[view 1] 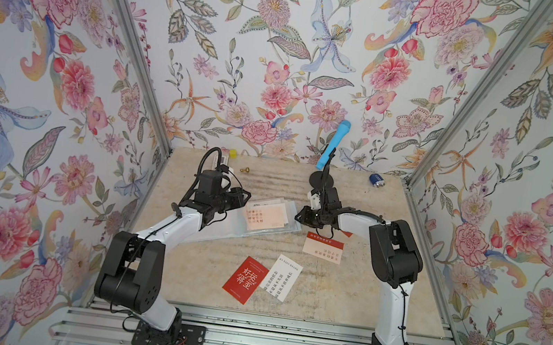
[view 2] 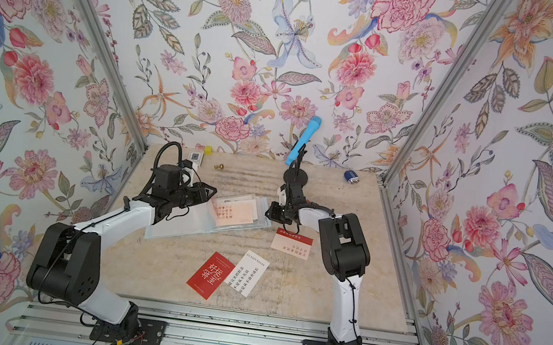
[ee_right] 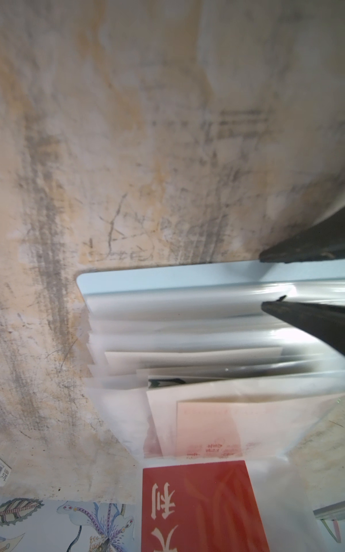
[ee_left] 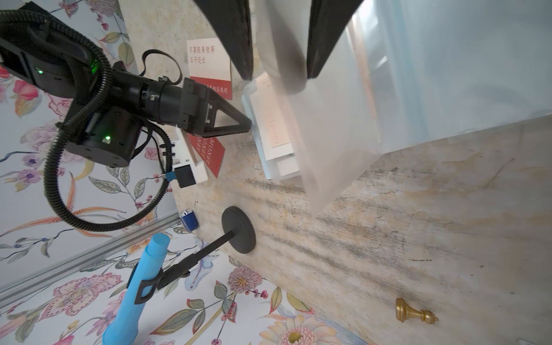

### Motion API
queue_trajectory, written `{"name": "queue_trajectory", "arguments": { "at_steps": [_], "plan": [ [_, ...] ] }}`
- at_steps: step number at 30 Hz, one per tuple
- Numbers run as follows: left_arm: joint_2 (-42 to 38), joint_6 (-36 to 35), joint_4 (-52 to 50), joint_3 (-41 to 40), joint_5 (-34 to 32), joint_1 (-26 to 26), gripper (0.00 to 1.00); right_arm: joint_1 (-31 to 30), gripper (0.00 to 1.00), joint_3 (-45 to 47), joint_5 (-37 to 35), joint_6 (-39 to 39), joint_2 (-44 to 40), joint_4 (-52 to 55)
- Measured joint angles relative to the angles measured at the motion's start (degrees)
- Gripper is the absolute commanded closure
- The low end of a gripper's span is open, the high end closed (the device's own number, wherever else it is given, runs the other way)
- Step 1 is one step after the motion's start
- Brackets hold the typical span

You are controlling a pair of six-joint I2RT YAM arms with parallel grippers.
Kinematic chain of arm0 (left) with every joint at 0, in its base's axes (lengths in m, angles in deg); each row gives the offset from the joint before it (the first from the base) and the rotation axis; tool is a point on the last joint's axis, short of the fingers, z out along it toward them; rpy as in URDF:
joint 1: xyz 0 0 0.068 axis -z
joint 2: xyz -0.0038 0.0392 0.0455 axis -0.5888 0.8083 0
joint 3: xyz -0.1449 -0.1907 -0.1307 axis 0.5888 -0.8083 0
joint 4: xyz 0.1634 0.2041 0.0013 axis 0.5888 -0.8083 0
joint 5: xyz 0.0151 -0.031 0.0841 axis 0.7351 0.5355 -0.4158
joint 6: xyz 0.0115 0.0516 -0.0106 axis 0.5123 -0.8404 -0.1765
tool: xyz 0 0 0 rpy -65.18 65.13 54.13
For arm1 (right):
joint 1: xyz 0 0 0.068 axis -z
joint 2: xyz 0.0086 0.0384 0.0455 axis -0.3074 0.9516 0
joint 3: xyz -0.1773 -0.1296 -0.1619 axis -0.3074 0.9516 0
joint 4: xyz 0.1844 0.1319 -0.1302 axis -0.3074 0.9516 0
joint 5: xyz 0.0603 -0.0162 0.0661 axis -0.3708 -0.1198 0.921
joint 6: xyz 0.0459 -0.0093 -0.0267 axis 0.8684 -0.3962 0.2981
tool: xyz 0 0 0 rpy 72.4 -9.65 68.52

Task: Place the photos into the photo albums
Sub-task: Turn the page of the photo album at the center of the board.

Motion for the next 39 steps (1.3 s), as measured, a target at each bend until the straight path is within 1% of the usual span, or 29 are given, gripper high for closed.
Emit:
{"name": "queue_trajectory", "arguments": {
  "at_steps": [2,8,12,23,30,36,39],
  "plan": [
    [1.5,0.3,0.7,1.2,-0.2,1.2,0.59,0.0,0.74,0.3,0.1,0.1,-0.2,0.0],
    [5.2,1.3,2.4,3.6,-0.2,4.6,0.58,0.0,0.74,1.0,0.3,0.1,-0.8,0.3],
    [6.8,1.7,2.8,4.5,-0.2,5.9,0.57,0.0,0.74,1.8,0.4,0.1,-1.5,0.8],
    [11.0,2.6,3.4,10.1,-0.2,8.2,0.57,1.6,0.74,5.3,0.6,0.1,-5.4,3.5],
    [11.5,2.3,3.2,12.4,-0.3,8.9,0.57,3.2,0.74,8.0,0.4,0.0,-9.9,3.7],
    [11.5,1.0,2.5,12.1,-1.4,8.9,0.57,4.5,0.74,11.2,0.3,0.0,-13.2,3.6],
    [11.5,0.6,3.3,10.2,-1.1,8.9,0.57,5.4,0.74,13.8,0.3,0.1,-15.6,3.6]
  ]
}}
